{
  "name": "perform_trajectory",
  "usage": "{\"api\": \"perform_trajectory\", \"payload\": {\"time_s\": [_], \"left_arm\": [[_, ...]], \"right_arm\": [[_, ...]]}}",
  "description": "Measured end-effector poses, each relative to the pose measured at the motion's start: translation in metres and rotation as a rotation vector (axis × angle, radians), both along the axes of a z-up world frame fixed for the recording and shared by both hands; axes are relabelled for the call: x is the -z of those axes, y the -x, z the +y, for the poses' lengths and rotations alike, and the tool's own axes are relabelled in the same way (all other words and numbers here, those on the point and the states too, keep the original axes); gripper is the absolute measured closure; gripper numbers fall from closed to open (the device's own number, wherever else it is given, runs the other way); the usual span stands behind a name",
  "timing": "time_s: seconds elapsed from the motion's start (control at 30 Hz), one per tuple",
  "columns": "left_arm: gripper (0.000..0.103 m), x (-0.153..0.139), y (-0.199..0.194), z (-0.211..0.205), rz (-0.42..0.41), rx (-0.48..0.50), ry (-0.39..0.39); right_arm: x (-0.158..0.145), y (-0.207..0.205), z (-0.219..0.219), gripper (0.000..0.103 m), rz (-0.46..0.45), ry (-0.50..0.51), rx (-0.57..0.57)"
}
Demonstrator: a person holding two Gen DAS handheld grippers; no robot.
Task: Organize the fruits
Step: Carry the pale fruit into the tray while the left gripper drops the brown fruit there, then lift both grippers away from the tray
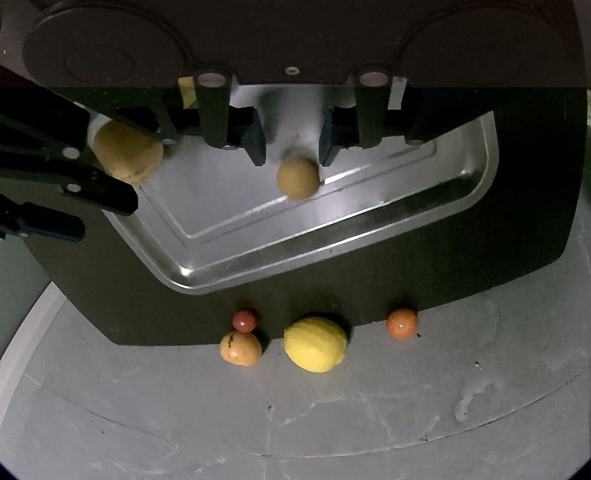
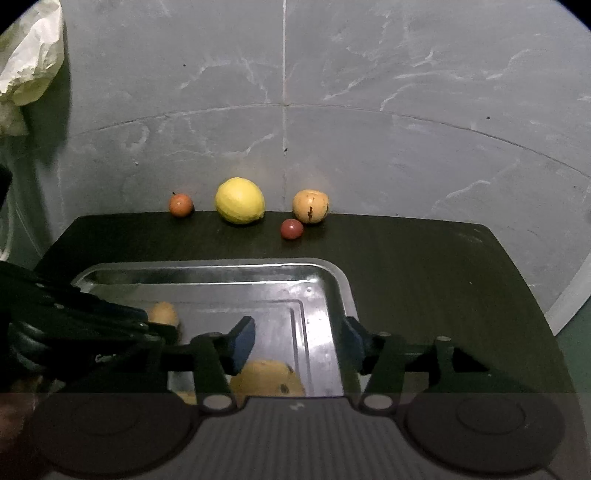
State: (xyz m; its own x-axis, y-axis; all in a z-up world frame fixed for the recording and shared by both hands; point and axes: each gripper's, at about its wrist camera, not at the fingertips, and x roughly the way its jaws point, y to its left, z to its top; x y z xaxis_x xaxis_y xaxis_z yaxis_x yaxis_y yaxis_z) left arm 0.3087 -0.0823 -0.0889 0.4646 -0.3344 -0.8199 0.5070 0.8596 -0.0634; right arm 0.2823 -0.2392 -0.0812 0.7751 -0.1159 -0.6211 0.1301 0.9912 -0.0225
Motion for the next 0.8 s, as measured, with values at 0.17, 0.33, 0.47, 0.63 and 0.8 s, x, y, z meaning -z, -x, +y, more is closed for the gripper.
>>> {"api": "perform_trajectory", "payload": {"time_s": [0.17,0.33,0.47,0.63,0.8], "left_arm": [[0.050,-0.005,0.009,0.010,-0.016,0.015,0.010],[0.032,-0.016,0.022,0.028,-0.038,0.013,0.032],[0.016,-0.025,0.035,0.050,-0.056,-0.001,0.047],[0.007,-0.030,0.049,0.087,-0.050,-0.064,0.069],[0.004,-0.027,0.061,0.117,-0.028,-0.121,0.047]], "right_arm": [[-0.007,0.018,0.007,0.026,-0.013,0.004,0.014],[-0.014,0.032,0.014,0.008,-0.015,-0.006,0.012],[-0.017,0.044,0.024,0.001,0.000,-0.017,-0.015],[-0.017,0.055,0.043,0.000,0.033,-0.014,-0.057],[-0.017,0.064,0.057,0.000,0.090,-0.028,-0.094]]}}
